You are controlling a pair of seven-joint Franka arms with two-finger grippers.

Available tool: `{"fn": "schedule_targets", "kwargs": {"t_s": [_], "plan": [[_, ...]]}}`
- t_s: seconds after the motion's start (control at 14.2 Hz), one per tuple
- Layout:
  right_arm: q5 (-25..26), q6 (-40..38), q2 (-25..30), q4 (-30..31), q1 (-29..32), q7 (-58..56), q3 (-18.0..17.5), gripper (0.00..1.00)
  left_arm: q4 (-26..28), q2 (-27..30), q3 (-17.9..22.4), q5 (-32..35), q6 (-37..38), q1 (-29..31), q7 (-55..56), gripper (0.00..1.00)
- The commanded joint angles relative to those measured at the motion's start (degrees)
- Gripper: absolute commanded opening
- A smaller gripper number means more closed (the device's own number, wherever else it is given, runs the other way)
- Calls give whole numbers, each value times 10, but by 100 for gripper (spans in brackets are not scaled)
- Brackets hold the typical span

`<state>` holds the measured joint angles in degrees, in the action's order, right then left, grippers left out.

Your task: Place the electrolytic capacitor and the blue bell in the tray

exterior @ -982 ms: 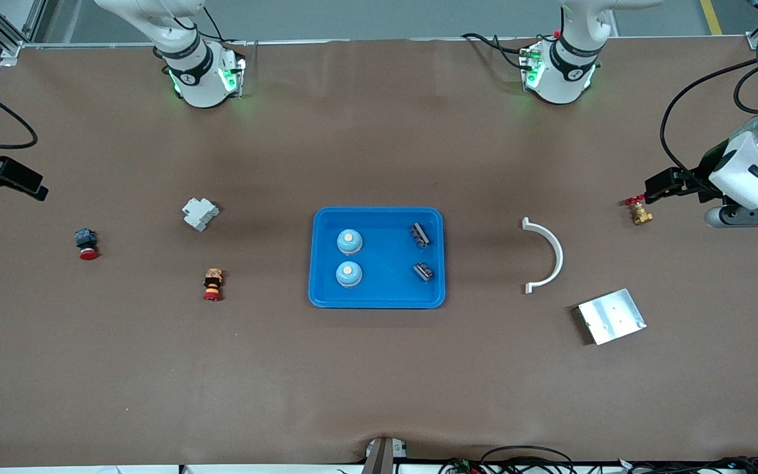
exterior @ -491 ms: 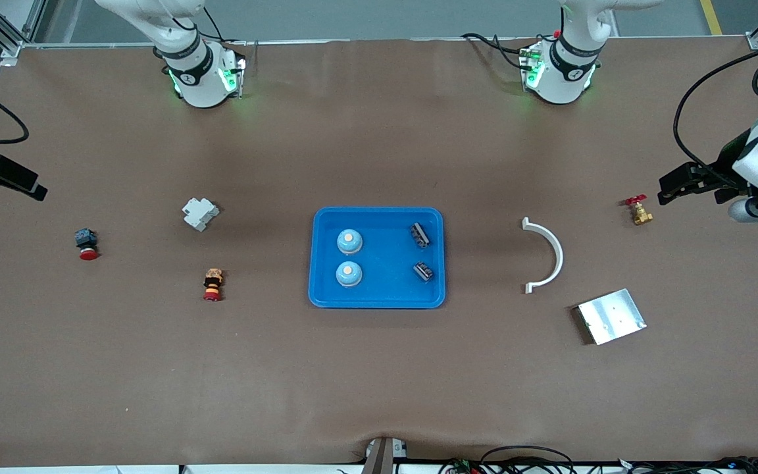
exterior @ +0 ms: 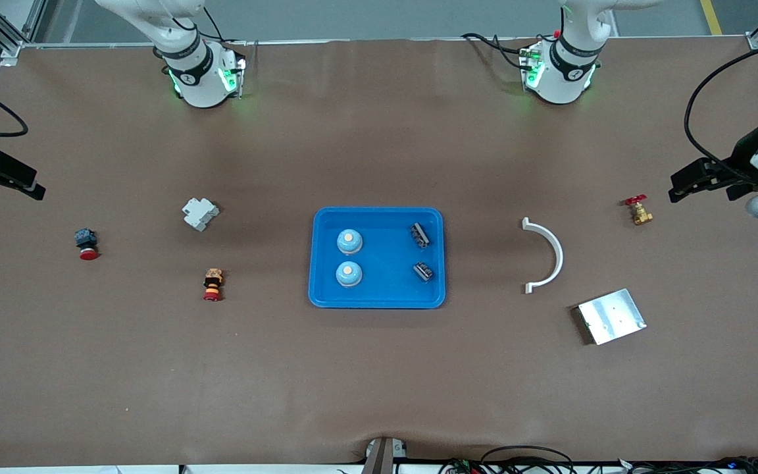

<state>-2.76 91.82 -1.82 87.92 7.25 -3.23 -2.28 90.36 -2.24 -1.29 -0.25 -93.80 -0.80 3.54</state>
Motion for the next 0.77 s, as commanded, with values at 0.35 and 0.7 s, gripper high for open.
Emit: {"fn": "schedule_targets", "kwargs": {"t_s": [0.35, 0.7], "plan": [[31, 2, 9, 7, 8, -27, -9, 100, -4, 18, -9, -5, -2, -2, 6, 100], [20, 2, 6, 7, 10, 15, -10, 100, 3, 22, -11, -6, -3, -2, 7, 100]]}}
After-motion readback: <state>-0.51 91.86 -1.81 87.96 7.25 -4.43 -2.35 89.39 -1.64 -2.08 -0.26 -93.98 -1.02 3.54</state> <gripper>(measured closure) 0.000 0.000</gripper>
